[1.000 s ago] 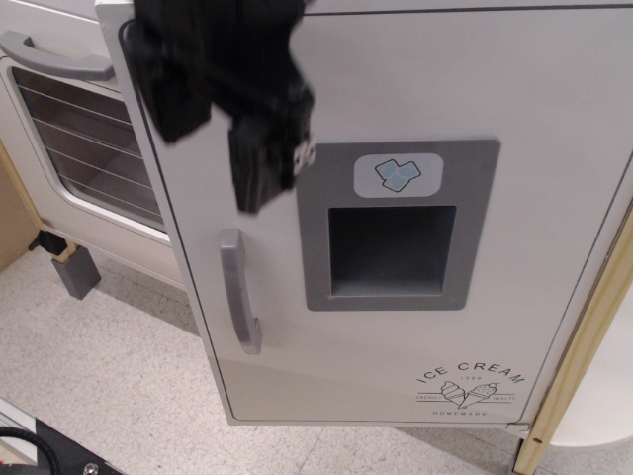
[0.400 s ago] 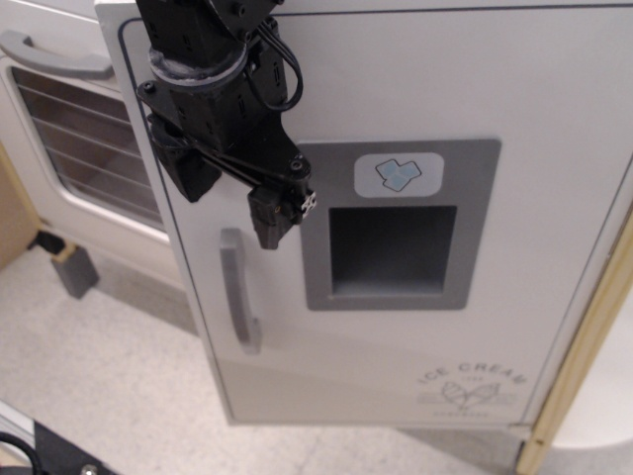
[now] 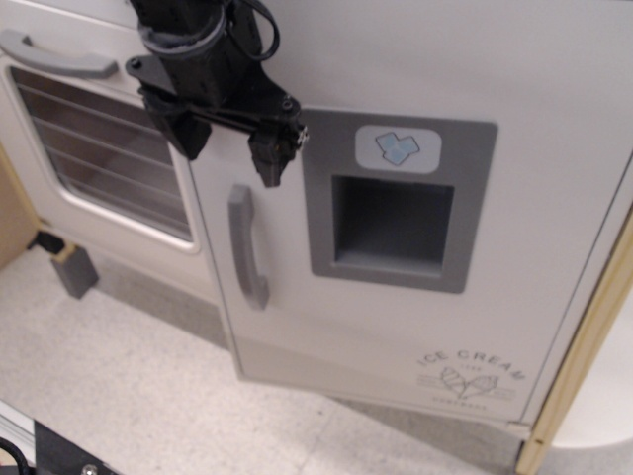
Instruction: Close fridge
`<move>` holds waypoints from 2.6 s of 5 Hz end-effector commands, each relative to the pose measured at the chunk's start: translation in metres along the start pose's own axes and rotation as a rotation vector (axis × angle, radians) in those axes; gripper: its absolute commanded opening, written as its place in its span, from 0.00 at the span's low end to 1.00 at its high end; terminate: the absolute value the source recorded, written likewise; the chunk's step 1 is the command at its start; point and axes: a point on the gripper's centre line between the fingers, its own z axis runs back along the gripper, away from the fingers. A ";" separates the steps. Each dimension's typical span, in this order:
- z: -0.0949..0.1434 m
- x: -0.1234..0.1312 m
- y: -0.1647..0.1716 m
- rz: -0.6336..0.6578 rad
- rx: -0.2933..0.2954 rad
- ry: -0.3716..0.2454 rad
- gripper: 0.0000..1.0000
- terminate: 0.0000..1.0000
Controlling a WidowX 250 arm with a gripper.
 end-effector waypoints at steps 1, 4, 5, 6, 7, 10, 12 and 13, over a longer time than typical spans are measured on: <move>0.010 0.033 0.014 0.057 0.014 -0.145 1.00 0.00; 0.018 0.056 0.021 0.124 -0.020 -0.175 1.00 0.00; 0.020 0.055 0.019 0.134 -0.021 -0.177 1.00 0.00; 0.021 0.052 0.016 0.133 -0.020 -0.176 1.00 0.00; 0.021 0.057 0.016 0.148 -0.030 -0.178 1.00 0.00; -0.003 0.070 0.007 0.110 -0.015 -0.074 1.00 0.00; -0.004 0.074 0.009 0.117 -0.011 -0.084 1.00 0.00; -0.004 0.074 0.009 0.117 -0.011 -0.084 1.00 1.00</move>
